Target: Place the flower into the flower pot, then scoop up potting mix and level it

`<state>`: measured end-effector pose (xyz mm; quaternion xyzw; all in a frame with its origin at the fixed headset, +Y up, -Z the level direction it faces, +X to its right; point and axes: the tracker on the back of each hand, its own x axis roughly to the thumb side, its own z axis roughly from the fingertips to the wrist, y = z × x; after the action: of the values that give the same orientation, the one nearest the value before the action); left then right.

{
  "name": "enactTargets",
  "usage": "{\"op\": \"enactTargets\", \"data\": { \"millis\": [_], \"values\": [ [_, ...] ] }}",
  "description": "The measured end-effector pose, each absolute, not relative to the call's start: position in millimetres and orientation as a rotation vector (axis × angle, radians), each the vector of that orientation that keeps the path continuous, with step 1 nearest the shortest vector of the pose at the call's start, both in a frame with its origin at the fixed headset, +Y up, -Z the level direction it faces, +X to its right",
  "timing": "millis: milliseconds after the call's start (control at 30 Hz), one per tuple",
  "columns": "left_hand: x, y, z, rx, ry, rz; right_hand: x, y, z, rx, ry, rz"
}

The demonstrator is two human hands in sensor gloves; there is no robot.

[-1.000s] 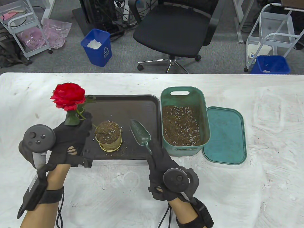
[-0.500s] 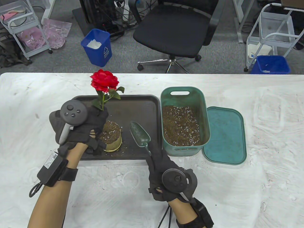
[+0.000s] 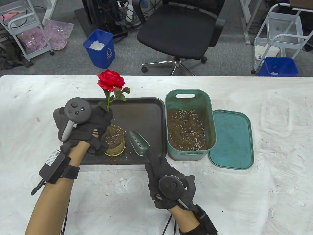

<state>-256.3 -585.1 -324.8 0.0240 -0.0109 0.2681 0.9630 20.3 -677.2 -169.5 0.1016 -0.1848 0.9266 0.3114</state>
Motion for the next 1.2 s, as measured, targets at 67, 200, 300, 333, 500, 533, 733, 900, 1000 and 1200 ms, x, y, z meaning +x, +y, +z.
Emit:
{"op": "enactTargets", "data": {
  "millis": [67,200,300,333,500,533,733,900,1000,1200],
  "values": [
    [-260,-585,-329,0.036,-0.012,0.553,14,-672,-171,0.286,-0.494,2.461],
    [-261,-585,-336,0.014,-0.013,0.550,-17,-658,-179,0.446,-0.426,2.575],
    [-261,-584,-339,0.007,-0.010,0.540,-42,-651,-188,0.491,-0.364,2.680],
    [-262,-584,-340,0.003,-0.004,0.535,-51,-648,-194,0.523,-0.362,2.698],
    [-260,-585,-345,-0.022,0.025,0.544,-83,-636,-219,0.583,-0.289,2.797],
    [-260,-585,-345,-0.024,0.028,0.545,-87,-636,-223,0.579,-0.272,2.819],
    [-258,-586,-346,-0.024,0.029,0.554,-105,-637,-236,0.528,-0.058,2.919],
    [-259,-585,-345,-0.022,0.035,0.553,-112,-642,-247,0.408,0.175,2.837],
    [-259,-586,-346,-0.023,0.034,0.557,-113,-643,-251,0.392,0.236,2.845],
    [-255,-585,-345,-0.022,0.016,0.563,-104,-645,-246,0.417,0.209,2.792]
  ]
}}
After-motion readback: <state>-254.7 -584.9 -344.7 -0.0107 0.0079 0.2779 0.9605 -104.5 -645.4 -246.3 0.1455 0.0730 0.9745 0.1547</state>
